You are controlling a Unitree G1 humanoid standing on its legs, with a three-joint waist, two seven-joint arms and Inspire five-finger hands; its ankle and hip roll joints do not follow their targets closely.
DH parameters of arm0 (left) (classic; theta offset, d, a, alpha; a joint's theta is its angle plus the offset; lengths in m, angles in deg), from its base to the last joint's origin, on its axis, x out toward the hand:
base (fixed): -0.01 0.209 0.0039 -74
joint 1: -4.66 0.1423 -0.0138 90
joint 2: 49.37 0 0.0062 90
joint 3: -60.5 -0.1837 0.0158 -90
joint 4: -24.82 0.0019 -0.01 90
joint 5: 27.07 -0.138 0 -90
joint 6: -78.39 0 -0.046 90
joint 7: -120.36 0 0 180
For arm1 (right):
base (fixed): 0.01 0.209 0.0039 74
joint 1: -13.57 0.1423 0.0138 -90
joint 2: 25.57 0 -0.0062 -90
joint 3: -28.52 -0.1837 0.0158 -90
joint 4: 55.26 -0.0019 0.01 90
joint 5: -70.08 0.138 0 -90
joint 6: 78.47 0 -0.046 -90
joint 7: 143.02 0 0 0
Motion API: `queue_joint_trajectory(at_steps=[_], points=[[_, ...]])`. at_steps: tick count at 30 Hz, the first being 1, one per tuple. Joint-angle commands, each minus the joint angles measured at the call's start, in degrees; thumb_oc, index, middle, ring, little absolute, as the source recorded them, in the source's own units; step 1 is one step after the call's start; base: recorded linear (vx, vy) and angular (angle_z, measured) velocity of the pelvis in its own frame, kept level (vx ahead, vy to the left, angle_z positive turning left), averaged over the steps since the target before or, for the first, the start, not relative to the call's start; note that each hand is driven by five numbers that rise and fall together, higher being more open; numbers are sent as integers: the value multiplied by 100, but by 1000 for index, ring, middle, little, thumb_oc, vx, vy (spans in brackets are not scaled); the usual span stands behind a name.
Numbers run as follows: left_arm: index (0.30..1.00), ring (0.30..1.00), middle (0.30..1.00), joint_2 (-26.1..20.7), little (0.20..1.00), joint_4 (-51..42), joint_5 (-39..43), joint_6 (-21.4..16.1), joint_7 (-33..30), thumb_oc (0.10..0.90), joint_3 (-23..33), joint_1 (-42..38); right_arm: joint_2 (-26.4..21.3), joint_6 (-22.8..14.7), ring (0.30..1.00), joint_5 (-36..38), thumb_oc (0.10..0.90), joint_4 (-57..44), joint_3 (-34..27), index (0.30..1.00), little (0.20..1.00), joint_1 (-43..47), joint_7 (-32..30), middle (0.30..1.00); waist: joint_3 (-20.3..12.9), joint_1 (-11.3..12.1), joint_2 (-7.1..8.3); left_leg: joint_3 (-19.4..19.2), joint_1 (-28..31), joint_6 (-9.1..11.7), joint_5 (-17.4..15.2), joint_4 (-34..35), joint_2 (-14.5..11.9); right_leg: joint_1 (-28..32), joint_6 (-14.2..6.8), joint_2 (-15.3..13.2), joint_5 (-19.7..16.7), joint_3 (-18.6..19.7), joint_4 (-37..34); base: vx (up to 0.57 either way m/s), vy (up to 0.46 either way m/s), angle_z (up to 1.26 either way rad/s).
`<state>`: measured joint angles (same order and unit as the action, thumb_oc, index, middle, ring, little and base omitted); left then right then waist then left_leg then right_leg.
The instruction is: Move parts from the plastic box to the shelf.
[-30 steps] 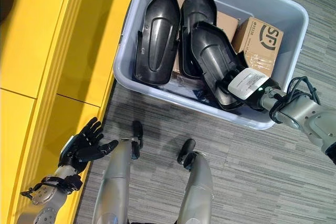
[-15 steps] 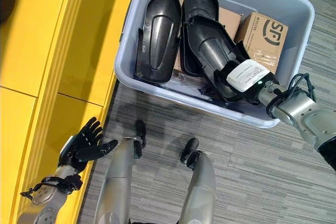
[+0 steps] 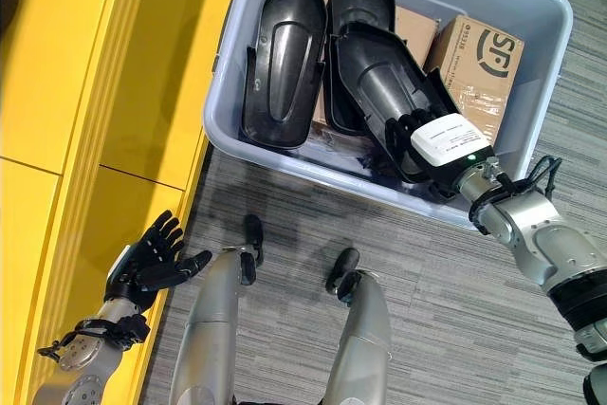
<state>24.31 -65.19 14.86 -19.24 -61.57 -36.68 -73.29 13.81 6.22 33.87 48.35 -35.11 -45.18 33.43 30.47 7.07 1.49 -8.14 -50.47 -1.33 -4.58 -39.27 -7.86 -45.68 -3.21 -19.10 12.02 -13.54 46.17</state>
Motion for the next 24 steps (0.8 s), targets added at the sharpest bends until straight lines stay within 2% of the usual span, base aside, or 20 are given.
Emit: queue_joint_trajectory(at_steps=[1, 10, 12, 16, 17, 19, 24], points=[[1000, 1000, 1000, 35, 1000, -525, -40, -467, -20, 900, -34, 175, 77, 94, 1000, 343, 900, 51, -255, 1000, 1000, 286, -199, 1000, -67, 60, -146, 659, 139, 328, -732, -321, -231, 74, -372, -52, -182, 209, -158, 0, 0, 0], [1000, 1000, 1000, -53, 1000, -560, -13, -507, -13, 900, -92, 175, 379, 183, 1000, 324, 900, 485, -38, 1000, 1000, 654, -392, 1000, -67, 130, -211, 665, 92, 294, -754, -395, -205, -2, -364, -64, -170, 231, -69, 0, 0, 0], [1000, 1000, 1000, -68, 1000, -568, -15, -521, -13, 900, -105, 166, 384, 188, 1000, 229, 900, 643, 133, 1000, 1000, 797, -406, 1000, -67, 151, -225, 659, 73, 291, -756, -410, -199, -8, -362, -74, -157, 233, -57, 0, 0, 0], [1000, 1000, 1000, -112, 1000, -566, -24, -521, -4, 900, -130, 154, 263, 178, 1000, -431, 900, 1060, 812, 1000, 1000, 1176, -314, 1000, -67, 201, -270, 667, 46, 296, -762, -440, -185, -36, -360, -89, -122, 229, -5, 0, 0, 0], [1000, 1000, 1000, -133, 1000, -571, -23, -522, 3, 900, -141, 157, 213, 173, 300, -636, 400, 1156, 1005, 300, 300, 1274, -315, 300, -67, 212, -275, 669, 45, 297, -762, -436, -181, -32, -361, -93, -119, 229, -9, 0, 0, 0], [1000, 1000, 1000, -164, 1000, -547, -70, -508, 19, 900, -160, 145, 118, 121, 300, -1091, 400, 1383, 1532, 300, 300, 1534, -202, 300, -67, 236, -283, 683, 51, 308, -762, -429, -177, -28, -364, -101, -112, 227, -14, 0, 0, 0], [1000, 1000, 1000, -121, 1000, -516, -113, -519, -2, 900, -183, 113, 188, 158, 300, -1608, 400, 1759, 1915, 300, 300, 1659, -266, 300, -67, 209, -324, 703, 32, 307, -764, -459, -163, -52, -368, -116, -105, 233, 13, 0, 0, 0]])
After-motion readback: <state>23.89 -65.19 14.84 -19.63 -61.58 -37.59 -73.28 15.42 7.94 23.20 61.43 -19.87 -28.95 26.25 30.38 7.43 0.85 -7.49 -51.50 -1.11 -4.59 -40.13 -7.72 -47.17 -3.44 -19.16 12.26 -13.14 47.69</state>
